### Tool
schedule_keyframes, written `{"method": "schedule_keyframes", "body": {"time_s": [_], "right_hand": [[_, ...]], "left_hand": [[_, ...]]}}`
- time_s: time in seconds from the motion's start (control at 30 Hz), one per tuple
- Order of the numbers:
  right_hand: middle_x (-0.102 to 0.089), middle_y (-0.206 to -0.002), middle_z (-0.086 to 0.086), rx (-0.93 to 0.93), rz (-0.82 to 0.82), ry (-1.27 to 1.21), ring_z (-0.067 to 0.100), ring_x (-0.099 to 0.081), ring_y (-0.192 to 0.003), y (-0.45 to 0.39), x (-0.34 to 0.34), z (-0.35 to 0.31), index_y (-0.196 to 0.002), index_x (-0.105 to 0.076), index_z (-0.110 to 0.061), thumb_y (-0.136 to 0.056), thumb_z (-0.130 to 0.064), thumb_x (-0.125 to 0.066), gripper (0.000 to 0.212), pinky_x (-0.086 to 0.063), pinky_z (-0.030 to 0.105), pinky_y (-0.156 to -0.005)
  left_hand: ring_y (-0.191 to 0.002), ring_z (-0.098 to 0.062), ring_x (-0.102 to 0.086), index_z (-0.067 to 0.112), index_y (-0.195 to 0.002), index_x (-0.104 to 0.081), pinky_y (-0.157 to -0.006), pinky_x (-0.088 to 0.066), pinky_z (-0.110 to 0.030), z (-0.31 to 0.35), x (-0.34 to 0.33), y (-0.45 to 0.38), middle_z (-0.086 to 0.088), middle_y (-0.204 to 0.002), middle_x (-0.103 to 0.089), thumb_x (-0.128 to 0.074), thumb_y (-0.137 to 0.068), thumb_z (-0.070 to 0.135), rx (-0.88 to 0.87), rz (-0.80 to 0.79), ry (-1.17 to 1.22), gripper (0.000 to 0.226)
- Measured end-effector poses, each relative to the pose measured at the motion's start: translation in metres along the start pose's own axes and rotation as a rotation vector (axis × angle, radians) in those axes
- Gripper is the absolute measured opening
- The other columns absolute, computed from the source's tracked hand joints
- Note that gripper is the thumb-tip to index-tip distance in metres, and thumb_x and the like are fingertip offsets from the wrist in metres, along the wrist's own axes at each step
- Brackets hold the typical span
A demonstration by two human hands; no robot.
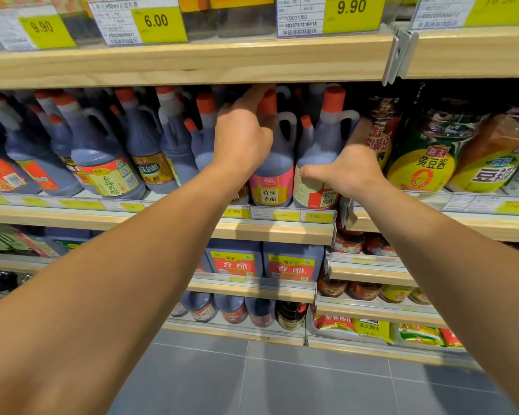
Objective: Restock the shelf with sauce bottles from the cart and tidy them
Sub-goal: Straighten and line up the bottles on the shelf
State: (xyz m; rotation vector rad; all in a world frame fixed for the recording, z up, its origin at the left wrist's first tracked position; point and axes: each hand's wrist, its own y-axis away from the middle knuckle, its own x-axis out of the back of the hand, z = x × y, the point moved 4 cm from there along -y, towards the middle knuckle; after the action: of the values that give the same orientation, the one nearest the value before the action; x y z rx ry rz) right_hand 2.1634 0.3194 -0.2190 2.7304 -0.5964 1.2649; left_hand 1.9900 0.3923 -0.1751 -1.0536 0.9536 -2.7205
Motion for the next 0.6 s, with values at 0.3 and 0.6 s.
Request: {"method": "schedule_keyframes", "body": {"time_s": [0.3,0.6], "right_hand": [[-0.056,-0.069,-0.001,-0.006,-0.023,-0.079,0.014,-0.052,-0.064,-0.002,-0.002,0.003,-0.066,-0.06,-0.012,-0.067,-0.043,-0.081,0.037,-0.039,0.026,-0.051],[-0.059,-0.112,0.009,-0.022,0.202,-0.185,0.024,-0.058,-0.104,0.014,-0.001,0.003,-0.113,-0.057,-0.004,-0.057,-0.048,-0.082,0.076,-0.052,0.036,-0.085]], "left_hand": [[-0.103,-0.022,-0.064,0.029,-0.125,-0.059,-0.086,-0.05,-0.026,-0.005,0.001,-0.01,0.003,-0.114,-0.069,-0.062,-0.082,0.033,-0.004,-0.081,0.029,0.044],[-0.095,-0.027,-0.061,0.032,-0.141,-0.042,-0.079,-0.048,-0.031,-0.002,0.012,0.008,-0.004,-0.108,-0.067,-0.058,-0.086,0.024,0.032,-0.17,-0.007,0.058]]}}
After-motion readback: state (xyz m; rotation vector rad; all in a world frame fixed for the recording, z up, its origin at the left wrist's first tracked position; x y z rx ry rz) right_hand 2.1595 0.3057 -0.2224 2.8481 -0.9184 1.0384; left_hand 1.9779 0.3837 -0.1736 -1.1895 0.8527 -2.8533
